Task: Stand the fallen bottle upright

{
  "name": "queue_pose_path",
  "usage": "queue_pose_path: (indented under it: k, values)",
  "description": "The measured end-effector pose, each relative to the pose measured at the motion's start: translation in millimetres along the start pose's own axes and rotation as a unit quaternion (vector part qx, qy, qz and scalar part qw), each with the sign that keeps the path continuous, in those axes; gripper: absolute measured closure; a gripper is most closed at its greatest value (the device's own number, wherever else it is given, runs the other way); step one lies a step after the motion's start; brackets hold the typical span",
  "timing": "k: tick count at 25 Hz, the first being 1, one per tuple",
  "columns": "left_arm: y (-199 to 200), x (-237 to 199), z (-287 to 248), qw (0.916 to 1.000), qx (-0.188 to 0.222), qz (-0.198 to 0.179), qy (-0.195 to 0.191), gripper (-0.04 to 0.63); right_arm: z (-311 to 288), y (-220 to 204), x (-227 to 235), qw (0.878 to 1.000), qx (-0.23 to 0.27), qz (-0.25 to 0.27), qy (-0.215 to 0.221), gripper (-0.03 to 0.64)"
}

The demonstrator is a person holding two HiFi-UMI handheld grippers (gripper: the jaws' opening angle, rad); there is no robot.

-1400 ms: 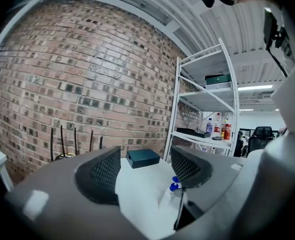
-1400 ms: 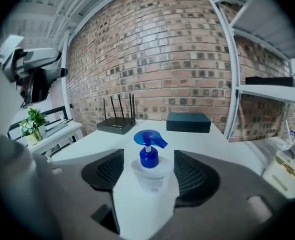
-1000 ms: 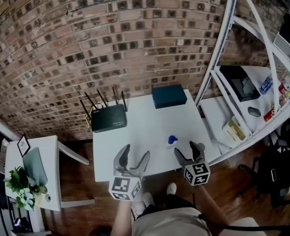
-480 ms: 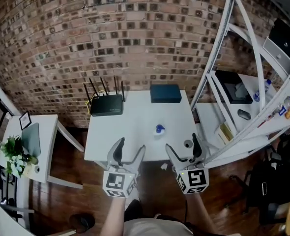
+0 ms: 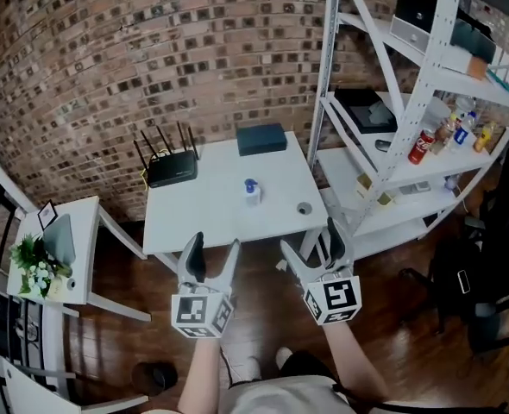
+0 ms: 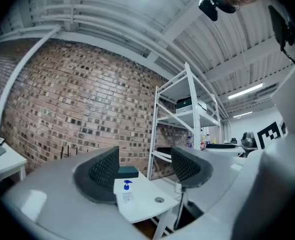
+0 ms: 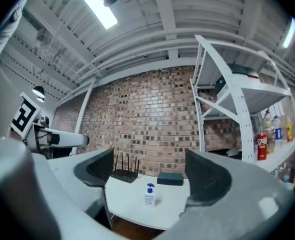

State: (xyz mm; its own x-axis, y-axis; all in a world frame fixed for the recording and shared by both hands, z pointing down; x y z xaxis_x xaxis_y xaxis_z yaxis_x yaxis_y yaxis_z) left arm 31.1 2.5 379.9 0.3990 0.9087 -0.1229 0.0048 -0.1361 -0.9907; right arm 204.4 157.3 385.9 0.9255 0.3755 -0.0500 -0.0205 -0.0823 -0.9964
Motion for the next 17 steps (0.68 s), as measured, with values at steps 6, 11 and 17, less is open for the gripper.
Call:
queue_pose_path:
  k: [6, 11, 17]
  values:
    - [-23, 38, 60, 0.9993, -0.032, -0.012, 0.010, 0.259, 62, -1, -24, 1.000, 0.003, -0.009, 0.013, 0.190]
    - [-15, 69, 85, 0.9987, -0.022, -0.017, 0.043, 0.260, 86, 0, -17, 0.999, -0.005, 0.010, 0.034, 0.190]
    - [-19, 118, 90, 0.9990, -0.023, -0.004, 0.038, 0.261, 116, 0, 13, 0.999, -0.003, 0.002, 0.036, 0.190]
Point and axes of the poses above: the fingertips, and each gripper's own axes: z backward along the fingers, x to its right, y out of its top, the point moved 8 cm from there along z, backward along the fingers, and after that the axes turned 9 degrees about -x, right-handed, at the moved point
